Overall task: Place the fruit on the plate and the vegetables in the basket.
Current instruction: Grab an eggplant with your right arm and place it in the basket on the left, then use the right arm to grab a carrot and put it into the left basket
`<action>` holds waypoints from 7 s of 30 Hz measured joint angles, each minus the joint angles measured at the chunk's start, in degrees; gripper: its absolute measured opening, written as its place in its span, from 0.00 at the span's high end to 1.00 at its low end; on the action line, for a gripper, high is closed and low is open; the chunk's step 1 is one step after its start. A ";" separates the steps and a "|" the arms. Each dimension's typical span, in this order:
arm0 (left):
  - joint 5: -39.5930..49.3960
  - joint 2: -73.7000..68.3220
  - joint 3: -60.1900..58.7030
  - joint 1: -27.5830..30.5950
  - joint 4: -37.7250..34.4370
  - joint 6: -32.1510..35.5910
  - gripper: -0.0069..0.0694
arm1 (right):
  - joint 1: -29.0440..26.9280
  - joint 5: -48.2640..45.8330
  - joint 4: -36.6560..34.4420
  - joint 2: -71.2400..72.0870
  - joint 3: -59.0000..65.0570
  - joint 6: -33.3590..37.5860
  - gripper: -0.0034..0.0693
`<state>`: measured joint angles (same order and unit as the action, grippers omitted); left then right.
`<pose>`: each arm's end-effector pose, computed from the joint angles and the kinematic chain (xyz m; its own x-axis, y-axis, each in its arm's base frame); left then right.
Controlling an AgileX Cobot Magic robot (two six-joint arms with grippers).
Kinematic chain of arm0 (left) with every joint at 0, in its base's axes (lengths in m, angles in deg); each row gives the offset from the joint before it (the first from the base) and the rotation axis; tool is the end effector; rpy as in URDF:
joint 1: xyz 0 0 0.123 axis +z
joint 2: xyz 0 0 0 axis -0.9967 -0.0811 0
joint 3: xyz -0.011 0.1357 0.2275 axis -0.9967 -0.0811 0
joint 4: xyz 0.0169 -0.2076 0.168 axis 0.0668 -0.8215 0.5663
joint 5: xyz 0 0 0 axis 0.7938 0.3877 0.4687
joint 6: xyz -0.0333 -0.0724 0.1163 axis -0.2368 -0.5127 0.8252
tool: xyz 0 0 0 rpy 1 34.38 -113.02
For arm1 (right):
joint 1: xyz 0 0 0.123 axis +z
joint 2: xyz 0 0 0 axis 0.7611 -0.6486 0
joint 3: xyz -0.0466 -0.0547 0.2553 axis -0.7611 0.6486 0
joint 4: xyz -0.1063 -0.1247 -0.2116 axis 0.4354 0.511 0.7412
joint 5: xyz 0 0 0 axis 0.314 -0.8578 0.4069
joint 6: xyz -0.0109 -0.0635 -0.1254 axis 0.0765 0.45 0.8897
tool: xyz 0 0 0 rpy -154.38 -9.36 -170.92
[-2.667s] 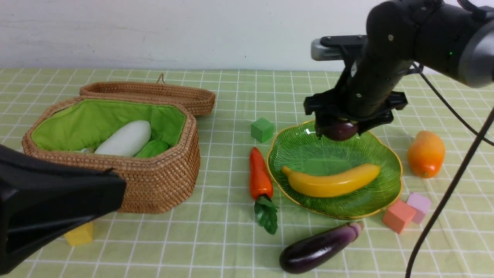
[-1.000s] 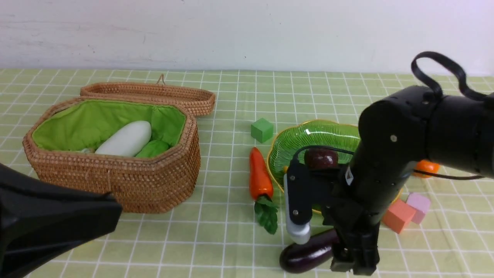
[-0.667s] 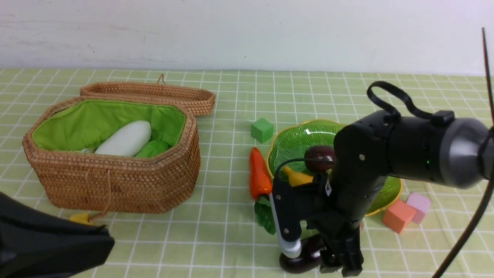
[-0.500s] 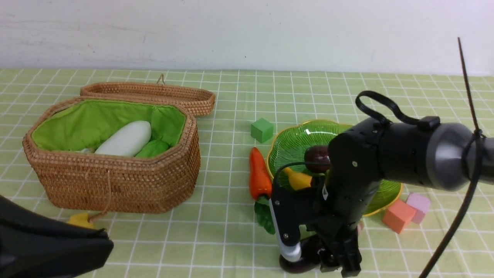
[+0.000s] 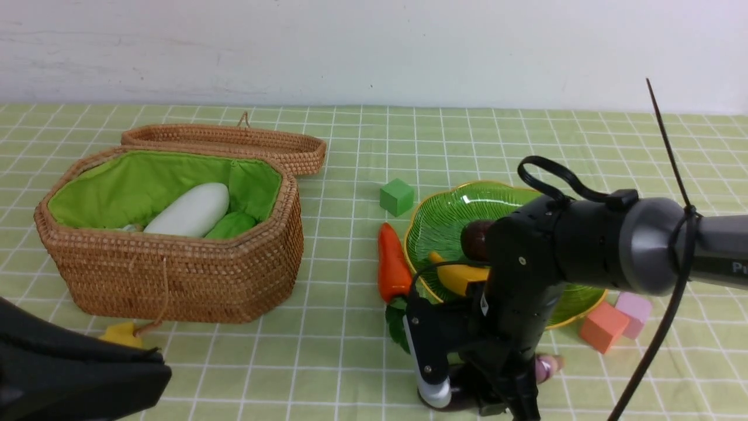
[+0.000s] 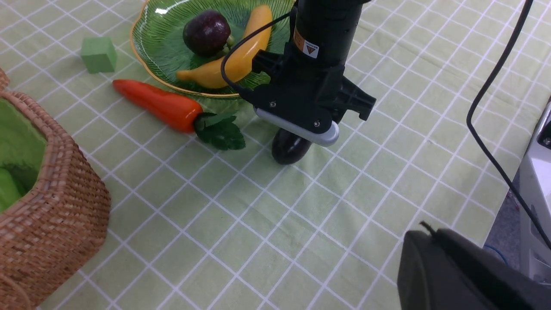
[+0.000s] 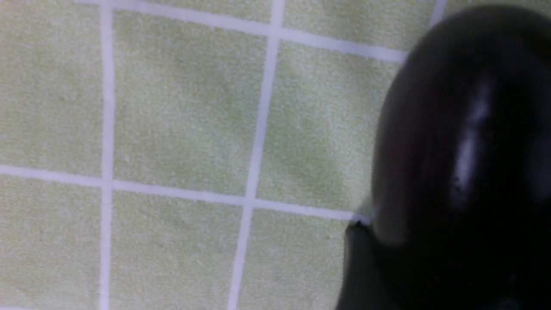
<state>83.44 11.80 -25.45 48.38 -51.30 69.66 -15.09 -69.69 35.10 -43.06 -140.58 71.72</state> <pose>0.1227 -0.1333 0.3588 -0.3578 0.3782 -0.8538 0.7771 0.6276 -0.0477 0.3056 0.2146 0.0844 0.1560 -0.9838 -0.0885 -0.9823 -0.1451 -0.1187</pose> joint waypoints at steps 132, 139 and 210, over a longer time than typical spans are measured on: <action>-9.47 2.78 0.00 0.00 5.38 -13.50 0.93 | 1.71 -19.06 0.87 -22.98 -50.27 -88.31 0.19; -9.42 2.78 0.00 0.00 5.38 -13.50 0.93 | 1.73 -18.83 1.21 -24.19 -50.27 -88.31 0.19; -10.17 9.64 0.00 0.00 33.30 -37.82 0.92 | 10.44 17.40 -15.17 -24.37 -62.95 -49.23 0.30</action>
<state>73.27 21.45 -25.45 48.38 -18.00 31.84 -4.65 -52.29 19.93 -67.43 -203.53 22.48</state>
